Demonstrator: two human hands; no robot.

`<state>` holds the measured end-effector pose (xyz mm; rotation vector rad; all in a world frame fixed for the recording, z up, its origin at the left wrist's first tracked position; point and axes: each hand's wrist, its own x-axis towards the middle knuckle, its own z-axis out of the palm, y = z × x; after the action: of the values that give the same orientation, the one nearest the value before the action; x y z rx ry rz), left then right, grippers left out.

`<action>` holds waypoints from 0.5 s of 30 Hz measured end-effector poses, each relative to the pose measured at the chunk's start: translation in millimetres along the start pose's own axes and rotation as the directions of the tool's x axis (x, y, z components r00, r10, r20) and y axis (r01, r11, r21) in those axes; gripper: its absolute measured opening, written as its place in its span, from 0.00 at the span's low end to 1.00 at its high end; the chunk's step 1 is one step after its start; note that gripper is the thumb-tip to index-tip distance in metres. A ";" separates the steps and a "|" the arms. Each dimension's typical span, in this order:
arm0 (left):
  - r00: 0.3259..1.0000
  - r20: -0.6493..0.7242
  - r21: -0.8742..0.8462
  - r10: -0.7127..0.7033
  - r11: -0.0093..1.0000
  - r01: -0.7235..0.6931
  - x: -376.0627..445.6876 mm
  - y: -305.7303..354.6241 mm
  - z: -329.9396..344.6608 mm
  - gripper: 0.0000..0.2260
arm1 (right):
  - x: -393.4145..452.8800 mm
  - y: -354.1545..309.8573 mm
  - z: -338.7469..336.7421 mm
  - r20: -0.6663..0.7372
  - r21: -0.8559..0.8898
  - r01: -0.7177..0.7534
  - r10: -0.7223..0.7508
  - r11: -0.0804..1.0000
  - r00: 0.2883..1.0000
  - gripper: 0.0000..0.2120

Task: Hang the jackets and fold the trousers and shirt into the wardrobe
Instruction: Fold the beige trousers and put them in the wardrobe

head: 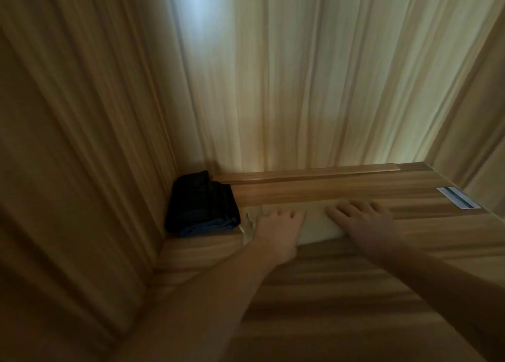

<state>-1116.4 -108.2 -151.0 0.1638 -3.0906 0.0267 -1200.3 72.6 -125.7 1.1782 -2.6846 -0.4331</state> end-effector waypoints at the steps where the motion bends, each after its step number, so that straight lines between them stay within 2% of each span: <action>1: 0.998 -0.060 0.002 0.003 1.000 -0.002 6.9 -4.2 -8.6 0.29 | 8.0 4.9 -8.4 -0.063 -0.017 -0.003 0.002 1.000 0.998 0.25; 4: 0.963 -0.269 0.005 -0.029 0.999 0.032 22.7 -17.1 -25.4 0.26 | 27.1 15.3 -21.5 -0.314 -0.013 -0.032 0.026 0.999 0.949 0.25; 6: 0.954 -0.295 0.022 -0.043 0.998 0.052 24.3 -21.5 -23.0 0.29 | 30.2 8.7 -17.3 -0.390 -0.015 -0.036 0.028 0.999 0.921 0.24; 8: 0.981 -0.187 0.029 -0.047 0.998 0.054 19.6 -21.1 -5.3 0.30 | 28.9 -4.4 -2.0 -0.306 0.010 0.013 -0.009 1.000 0.952 0.25; 10: 0.997 -0.073 0.049 -0.024 0.998 0.027 12.3 -21.4 16.8 0.30 | 23.5 -13.9 23.1 -0.115 0.018 0.049 -0.047 0.999 0.992 0.27; 12: 0.999 -0.028 0.046 0.027 0.999 -0.026 11.4 -26.7 30.6 0.33 | 21.1 -9.8 46.4 0.014 0.052 0.073 -0.073 0.996 0.997 0.31; 15: 1.000 -0.004 -0.066 0.018 0.998 -0.018 19.2 -36.3 34.3 0.36 | 33.8 -4.5 52.7 0.063 0.074 0.045 -0.050 0.996 0.997 0.36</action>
<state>-1133.2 -147.0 -183.8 0.1332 -3.0844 -0.0747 -1234.4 54.8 -175.3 1.2714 -2.7539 -0.3911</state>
